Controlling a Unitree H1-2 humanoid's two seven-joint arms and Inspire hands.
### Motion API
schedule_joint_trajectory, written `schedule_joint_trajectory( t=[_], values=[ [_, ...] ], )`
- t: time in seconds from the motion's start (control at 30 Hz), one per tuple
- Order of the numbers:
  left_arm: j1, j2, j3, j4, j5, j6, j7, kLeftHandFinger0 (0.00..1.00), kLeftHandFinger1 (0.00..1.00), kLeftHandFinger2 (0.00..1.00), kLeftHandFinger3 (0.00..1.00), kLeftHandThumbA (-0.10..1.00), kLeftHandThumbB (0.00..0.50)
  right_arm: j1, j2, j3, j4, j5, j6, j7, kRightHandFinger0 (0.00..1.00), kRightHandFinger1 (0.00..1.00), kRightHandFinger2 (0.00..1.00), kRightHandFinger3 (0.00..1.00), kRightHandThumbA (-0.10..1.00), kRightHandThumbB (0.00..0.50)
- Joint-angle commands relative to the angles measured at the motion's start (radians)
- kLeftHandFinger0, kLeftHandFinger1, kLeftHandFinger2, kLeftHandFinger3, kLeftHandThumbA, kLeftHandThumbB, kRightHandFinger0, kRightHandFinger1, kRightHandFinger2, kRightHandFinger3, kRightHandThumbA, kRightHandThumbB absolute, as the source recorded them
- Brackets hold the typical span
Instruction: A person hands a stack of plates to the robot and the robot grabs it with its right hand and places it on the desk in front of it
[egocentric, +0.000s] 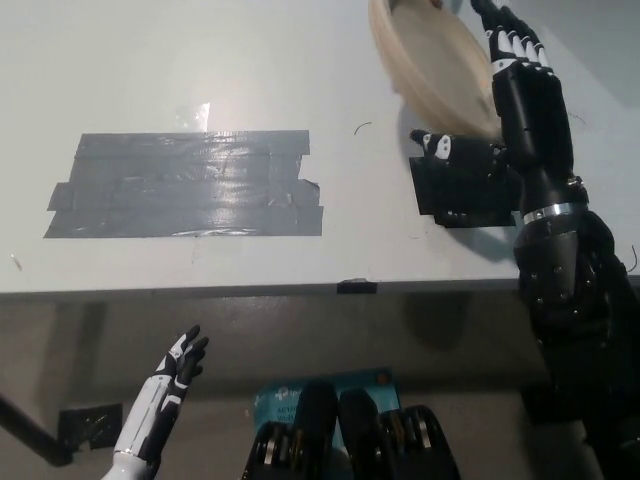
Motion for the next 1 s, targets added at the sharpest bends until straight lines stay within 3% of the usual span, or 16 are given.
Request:
schedule_joint_trajectory(
  t=[0.0,0.07,0.23,0.33,0.47,0.7,0.8,0.97],
  values=[
    [-0.013,0.007,0.000,-0.028,0.005,-0.029,-0.009,1.00,1.00,1.00,1.00,0.96,0.294,-0.039,-0.016,-0.006,-0.058,0.063,-0.035,0.042,1.00,1.00,1.00,1.00,1.00,0.469],
    [-0.014,0.009,0.000,-0.025,0.009,-0.033,-0.007,1.00,1.00,1.00,1.00,0.96,0.292,-0.034,-0.017,-0.015,-0.104,0.096,-0.024,0.067,1.00,1.00,1.00,1.00,1.00,0.475],
    [-0.017,0.008,0.003,-0.018,-0.001,-0.039,-0.010,1.00,1.00,1.00,1.00,0.96,0.287,-0.033,-0.019,-0.032,-0.202,0.142,0.021,0.117,1.00,1.00,1.00,1.00,1.00,0.407],
    [-0.018,0.008,0.005,-0.021,-0.002,-0.028,-0.011,1.00,1.00,1.00,1.00,0.95,0.284,-0.042,-0.022,-0.037,-0.241,0.162,0.029,0.143,1.00,1.00,1.00,1.00,1.00,0.430],
    [-0.014,0.008,0.002,-0.024,0.010,-0.024,-0.007,1.00,1.00,1.00,1.00,0.96,0.282,-0.055,-0.033,-0.033,-0.249,0.147,0.038,0.165,1.00,1.00,1.00,1.00,1.00,0.411],
    [-0.022,0.009,0.003,-0.022,0.001,-0.032,-0.012,1.00,1.00,1.00,1.00,0.95,0.271,-0.083,-0.047,-0.028,-0.070,0.122,0.008,0.124,1.00,1.00,1.00,1.00,1.00,0.420],
    [-0.025,0.011,0.003,-0.025,0.007,-0.022,-0.011,1.00,1.00,1.00,1.00,0.97,0.272,-0.099,-0.060,-0.016,0.016,0.102,-0.004,0.110,1.00,1.00,1.00,1.00,1.00,0.446],
    [-0.026,0.012,0.001,-0.019,0.010,-0.029,-0.011,1.00,1.00,1.00,1.00,0.97,0.271,-0.119,-0.080,0.013,0.122,0.067,-0.008,0.096,1.00,1.00,1.00,1.00,1.00,0.440]
  ],
)
